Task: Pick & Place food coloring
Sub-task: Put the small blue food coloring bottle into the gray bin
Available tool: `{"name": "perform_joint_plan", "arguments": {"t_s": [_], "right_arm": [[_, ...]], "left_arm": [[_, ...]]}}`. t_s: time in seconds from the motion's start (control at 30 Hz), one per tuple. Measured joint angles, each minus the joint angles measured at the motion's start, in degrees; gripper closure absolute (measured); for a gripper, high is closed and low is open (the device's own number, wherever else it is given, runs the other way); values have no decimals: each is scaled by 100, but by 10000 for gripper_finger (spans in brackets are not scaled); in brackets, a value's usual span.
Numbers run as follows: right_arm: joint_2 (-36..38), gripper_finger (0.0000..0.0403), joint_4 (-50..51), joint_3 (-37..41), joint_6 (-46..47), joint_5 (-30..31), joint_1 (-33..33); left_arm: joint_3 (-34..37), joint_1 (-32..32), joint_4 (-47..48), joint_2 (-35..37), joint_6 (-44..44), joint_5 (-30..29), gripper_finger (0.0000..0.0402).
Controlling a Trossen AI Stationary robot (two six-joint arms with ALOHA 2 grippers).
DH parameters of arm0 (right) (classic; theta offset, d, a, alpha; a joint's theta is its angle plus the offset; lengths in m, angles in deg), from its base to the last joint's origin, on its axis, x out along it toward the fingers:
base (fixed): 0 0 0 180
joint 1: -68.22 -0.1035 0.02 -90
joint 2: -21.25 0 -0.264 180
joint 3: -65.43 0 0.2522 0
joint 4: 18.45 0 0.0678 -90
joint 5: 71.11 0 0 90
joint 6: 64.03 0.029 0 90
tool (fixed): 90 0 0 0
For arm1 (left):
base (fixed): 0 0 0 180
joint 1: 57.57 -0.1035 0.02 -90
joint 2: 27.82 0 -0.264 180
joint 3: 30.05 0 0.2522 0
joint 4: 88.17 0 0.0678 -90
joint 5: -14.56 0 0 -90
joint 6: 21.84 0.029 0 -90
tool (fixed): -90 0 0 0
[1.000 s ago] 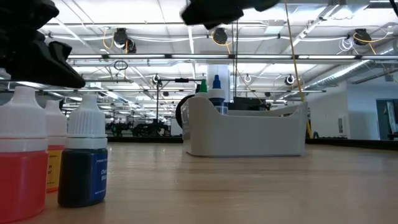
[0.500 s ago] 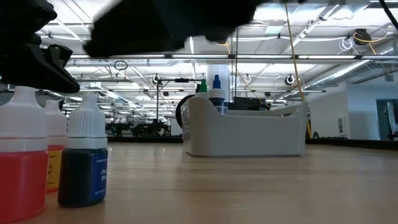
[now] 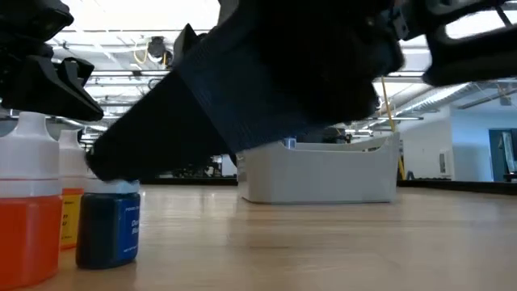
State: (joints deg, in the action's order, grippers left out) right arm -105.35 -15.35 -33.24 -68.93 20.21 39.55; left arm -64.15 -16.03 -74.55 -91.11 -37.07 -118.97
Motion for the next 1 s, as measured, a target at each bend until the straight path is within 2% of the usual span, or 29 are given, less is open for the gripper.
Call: {"name": "perform_joint_plan", "arguments": {"t_s": [0.57,1.0], "right_arm": [[2,276,10,0,121,7,11],[2,330,83,2,97,-5,24]], "left_arm": [[0,0,4,0,-4,-2,360],[0,0,4,0,2,-4,360]]}}
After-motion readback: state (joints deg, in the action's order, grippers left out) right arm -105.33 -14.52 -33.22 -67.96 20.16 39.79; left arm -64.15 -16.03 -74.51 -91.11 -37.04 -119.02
